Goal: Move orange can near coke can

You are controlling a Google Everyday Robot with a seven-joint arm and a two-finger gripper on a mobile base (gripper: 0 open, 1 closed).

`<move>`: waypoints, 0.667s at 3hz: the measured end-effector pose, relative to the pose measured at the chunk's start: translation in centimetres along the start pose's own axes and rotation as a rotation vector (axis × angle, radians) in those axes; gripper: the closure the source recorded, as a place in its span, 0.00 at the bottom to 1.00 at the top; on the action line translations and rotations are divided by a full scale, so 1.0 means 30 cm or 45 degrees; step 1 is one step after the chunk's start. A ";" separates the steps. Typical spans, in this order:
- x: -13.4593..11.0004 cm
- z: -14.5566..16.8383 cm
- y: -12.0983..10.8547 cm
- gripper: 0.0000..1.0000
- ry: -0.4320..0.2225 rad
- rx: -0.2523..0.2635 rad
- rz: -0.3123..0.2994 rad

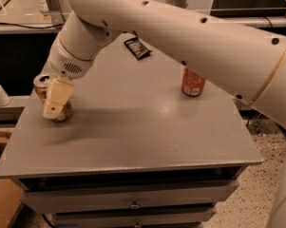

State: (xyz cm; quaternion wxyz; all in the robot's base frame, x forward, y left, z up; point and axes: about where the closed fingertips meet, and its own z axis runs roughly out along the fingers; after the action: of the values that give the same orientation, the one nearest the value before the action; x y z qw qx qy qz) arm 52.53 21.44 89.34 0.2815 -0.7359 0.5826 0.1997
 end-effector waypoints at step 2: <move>0.015 -0.020 -0.009 0.63 0.013 0.011 0.039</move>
Offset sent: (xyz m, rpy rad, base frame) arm 0.0099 -0.0204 0.0057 -0.0166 0.0093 -0.0600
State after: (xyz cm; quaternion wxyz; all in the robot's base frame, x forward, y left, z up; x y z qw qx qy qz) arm 52.88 20.76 89.56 0.2785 -0.7266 0.5961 0.1978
